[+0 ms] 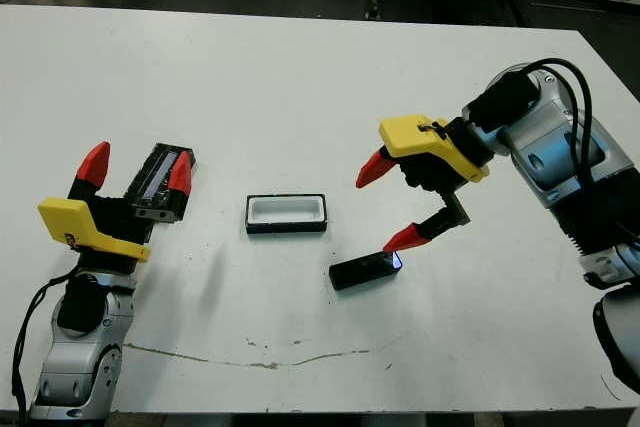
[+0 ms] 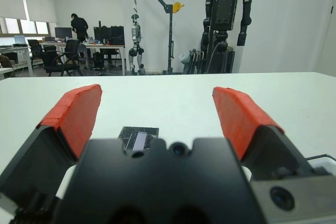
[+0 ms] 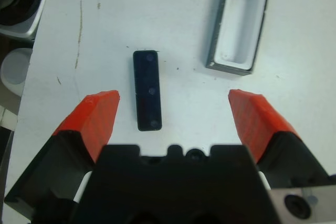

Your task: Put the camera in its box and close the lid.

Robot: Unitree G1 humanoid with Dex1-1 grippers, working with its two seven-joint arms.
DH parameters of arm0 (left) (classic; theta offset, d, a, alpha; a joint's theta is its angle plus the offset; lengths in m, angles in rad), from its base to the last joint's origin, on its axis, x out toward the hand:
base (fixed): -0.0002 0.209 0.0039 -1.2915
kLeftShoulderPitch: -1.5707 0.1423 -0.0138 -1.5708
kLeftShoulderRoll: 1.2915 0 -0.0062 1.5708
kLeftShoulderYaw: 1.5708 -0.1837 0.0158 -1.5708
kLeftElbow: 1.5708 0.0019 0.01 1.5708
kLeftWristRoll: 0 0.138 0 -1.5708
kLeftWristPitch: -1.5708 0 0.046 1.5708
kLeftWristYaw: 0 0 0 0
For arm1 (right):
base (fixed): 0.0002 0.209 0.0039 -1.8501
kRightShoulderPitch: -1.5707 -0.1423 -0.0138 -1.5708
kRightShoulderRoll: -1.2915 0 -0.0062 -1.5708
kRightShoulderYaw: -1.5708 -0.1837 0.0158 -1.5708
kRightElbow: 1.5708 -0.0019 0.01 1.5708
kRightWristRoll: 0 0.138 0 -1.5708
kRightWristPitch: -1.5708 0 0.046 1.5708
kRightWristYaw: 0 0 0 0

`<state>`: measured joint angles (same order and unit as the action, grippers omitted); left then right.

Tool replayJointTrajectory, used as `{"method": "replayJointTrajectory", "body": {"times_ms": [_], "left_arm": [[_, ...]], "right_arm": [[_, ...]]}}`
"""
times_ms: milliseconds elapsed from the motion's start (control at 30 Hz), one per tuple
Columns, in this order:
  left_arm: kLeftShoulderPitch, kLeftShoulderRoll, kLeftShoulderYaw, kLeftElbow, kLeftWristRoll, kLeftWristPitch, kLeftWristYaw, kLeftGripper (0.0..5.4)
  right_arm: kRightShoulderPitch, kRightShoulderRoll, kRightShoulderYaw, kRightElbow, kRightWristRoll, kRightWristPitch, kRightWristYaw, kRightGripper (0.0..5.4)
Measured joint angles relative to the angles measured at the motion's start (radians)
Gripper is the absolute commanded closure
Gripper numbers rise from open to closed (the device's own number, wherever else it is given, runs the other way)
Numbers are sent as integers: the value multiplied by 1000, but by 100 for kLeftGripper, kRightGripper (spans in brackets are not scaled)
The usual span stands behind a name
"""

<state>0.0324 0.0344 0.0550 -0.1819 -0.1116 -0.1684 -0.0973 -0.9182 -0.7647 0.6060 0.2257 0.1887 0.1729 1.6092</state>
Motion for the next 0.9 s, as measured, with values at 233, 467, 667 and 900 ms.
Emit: {"method": "replayJointTrajectory", "body": {"times_ms": [233,467,667,900], "left_arm": [[0,0,0,0,1,0,1,1],[1,0,0,0,-2,0,0,1],[1,1,0,0,-2,-2,-1,1],[1,0,1,1,-5,-5,-1,1]], "right_arm": [[30,0,-16,-21,-4,-8,0,0],[53,0,-33,-45,-17,-39,0,0],[62,2,-33,-56,-30,-54,0,0],[71,16,-24,-48,-26,-77,0,0]]}}
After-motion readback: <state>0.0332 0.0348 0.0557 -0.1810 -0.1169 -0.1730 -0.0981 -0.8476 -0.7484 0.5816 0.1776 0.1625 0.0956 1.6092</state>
